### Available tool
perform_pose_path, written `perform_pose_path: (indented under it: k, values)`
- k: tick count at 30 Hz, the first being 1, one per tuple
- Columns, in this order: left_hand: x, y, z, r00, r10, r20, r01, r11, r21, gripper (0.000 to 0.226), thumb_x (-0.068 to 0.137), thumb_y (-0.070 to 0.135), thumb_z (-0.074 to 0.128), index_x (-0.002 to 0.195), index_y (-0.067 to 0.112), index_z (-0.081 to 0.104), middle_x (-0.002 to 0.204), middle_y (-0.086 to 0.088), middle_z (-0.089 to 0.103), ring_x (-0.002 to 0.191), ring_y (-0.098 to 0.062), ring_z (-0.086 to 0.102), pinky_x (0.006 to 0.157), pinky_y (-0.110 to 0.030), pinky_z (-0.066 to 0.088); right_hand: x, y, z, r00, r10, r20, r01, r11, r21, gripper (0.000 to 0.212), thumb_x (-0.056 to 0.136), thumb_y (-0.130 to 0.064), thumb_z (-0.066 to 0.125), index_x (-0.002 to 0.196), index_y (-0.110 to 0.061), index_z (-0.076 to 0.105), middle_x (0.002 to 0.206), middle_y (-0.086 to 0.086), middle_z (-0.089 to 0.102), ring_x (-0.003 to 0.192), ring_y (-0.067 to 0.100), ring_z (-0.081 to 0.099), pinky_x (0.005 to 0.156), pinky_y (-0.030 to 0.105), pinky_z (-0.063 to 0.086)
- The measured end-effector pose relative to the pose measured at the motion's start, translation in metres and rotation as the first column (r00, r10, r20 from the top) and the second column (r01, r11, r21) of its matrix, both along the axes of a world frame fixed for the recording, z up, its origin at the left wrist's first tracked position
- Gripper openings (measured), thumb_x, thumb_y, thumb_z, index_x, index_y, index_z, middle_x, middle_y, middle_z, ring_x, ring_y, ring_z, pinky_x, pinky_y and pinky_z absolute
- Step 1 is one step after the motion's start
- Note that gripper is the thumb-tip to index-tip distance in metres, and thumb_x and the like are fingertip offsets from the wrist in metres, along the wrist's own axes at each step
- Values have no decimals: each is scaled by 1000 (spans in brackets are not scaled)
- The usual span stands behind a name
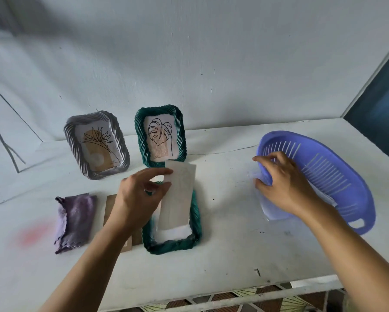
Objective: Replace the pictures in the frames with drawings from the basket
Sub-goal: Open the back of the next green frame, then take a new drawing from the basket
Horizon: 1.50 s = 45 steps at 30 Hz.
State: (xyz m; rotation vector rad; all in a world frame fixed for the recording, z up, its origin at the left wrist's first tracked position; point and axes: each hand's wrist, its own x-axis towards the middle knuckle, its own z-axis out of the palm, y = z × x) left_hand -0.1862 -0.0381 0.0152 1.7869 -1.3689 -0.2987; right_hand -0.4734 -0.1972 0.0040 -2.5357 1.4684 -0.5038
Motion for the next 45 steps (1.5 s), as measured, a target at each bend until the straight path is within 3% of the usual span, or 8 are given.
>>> perform_pose_path:
  k: [12, 18, 24, 28, 31, 35, 40, 45]
  values:
    - [-63, -44, 0, 932, -126, -340, 157, 985, 66, 47, 85, 9, 77, 123, 34, 66, 103, 18, 74, 81, -6, 74, 78, -29, 57, -35, -4, 1, 971, 38, 237, -75, 986, 147, 37, 91, -10, 67, 128, -15, 60, 104, 8, 69, 90, 23, 67, 82, 45, 56]
    - [-109, -81, 7, 808, -172, -563, 217, 976, 13, 45, 85, -1, 74, 121, 25, 68, 113, 17, 71, 88, -30, 73, 84, -40, 53, -44, -16, 12, 956, 29, 292, -74, 987, 141, 37, 95, -15, 63, 132, -18, 59, 108, 0, 68, 85, 17, 65, 81, 32, 54]
    - [-127, -115, -19, 570, -235, -787, 259, 961, -99, 44, 78, 1, 76, 119, 16, 70, 127, -1, 68, 107, -17, 68, 101, -44, 52, -52, -27, 21, 938, 7, 346, -62, 987, 149, 32, 96, -15, 59, 128, -19, 61, 107, -3, 67, 84, 16, 65, 78, 24, 49]
    - [-130, -120, -61, 809, 6, -587, 143, 968, 207, 43, 81, -2, 76, 115, 24, 70, 116, 2, 72, 70, -4, 69, 67, -17, 54, -57, -32, 21, 930, -19, 368, -42, 987, 158, 31, 96, -15, 59, 125, -21, 62, 106, -1, 69, 79, 14, 64, 79, 31, 51]
    - [-136, -120, -77, 908, 34, -418, 104, 947, 303, 42, 81, 7, 77, 118, 26, 69, 80, 2, 76, 54, 2, 62, 49, -12, 41, -58, -33, 21, 923, -22, 384, -48, 984, 172, 30, 96, -16, 59, 125, -22, 62, 103, -4, 67, 77, 8, 62, 78, 29, 51]
    - [-146, -126, -73, 938, 11, -346, 93, 954, 284, 41, 81, 11, 77, 117, 29, 70, 68, 6, 74, 56, 4, 63, 49, -10, 41, -59, -34, 20, 915, -6, 404, -71, 982, 175, 29, 96, -16, 59, 124, -21, 63, 100, -6, 65, 77, 2, 60, 69, 15, 46]
    - [-158, -136, -71, 938, -44, -344, 140, 955, 260, 43, 80, 12, 80, 120, 25, 69, 91, 7, 76, 63, 3, 67, 50, -8, 41, -58, -38, 18, 919, 9, 395, -89, 979, 185, 32, 95, -19, 61, 127, -22, 62, 103, -7, 65, 72, 4, 62, 66, 6, 42]
    - [-165, -138, -90, 979, -204, -11, 203, 959, 197, 53, 75, 20, 84, 126, 18, 67, 112, 4, 68, 76, -11, 64, 77, -22, 52, -53, -37, 16, 919, 27, 393, -113, 974, 197, 35, 93, -20, 65, 128, -22, 62, 103, -8, 63, 78, 4, 63, 70, 6, 44]
